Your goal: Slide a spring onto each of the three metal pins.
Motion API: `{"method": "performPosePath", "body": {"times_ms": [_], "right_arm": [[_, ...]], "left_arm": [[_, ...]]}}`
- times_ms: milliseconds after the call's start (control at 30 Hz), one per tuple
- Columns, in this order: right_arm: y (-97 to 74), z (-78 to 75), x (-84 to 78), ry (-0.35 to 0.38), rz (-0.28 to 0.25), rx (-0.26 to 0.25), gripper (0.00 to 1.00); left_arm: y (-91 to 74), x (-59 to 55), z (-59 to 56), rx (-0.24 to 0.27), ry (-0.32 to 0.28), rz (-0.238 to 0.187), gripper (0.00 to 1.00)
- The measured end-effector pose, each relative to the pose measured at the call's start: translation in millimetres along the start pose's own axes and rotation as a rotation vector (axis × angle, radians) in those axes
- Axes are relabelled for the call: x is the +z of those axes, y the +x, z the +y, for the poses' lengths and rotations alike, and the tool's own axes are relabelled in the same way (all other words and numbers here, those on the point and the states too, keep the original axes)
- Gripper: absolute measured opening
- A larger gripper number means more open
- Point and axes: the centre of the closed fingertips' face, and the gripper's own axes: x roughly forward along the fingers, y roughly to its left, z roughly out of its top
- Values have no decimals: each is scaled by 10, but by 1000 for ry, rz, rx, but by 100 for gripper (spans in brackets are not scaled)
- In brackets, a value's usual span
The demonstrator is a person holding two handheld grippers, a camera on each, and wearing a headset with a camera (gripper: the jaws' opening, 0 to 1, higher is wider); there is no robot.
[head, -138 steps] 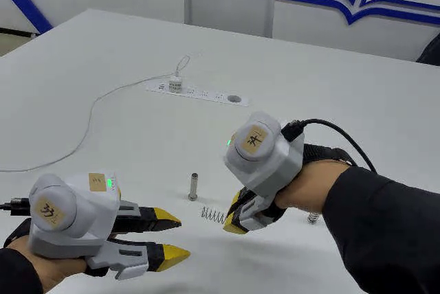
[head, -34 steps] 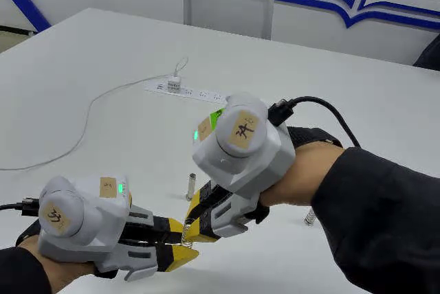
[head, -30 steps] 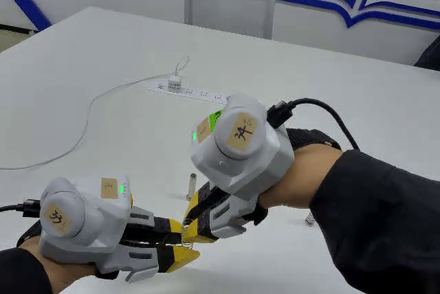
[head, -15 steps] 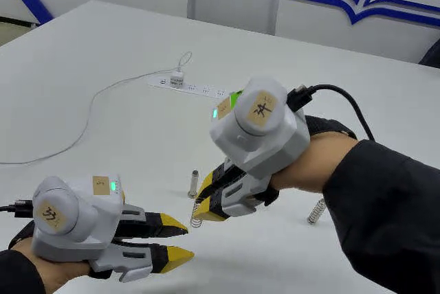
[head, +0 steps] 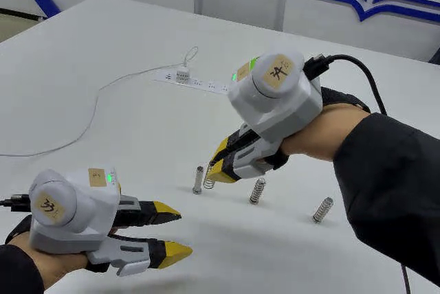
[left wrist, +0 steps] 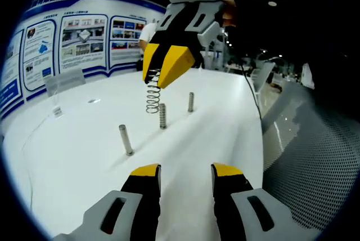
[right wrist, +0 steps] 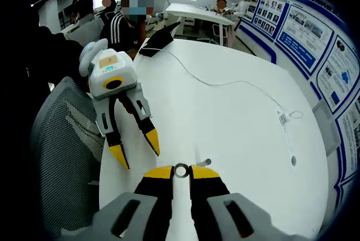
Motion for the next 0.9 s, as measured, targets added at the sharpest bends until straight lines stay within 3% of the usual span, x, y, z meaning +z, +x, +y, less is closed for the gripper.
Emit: {"method": "performPosePath", "body": {"times_ms": [367, 600, 900], "right_arm": [[109, -364, 55, 38, -16, -76, 12], [249, -456, -7, 68, 3, -75, 12], [331, -431, -52, 96, 14, -61, 12]], "left_arm": [[-43, -10, 75, 33, -34, -17, 47], [-46, -27, 85, 37, -48, -16, 53], [-38, -46, 99, 37, -61, -17, 58]]}}
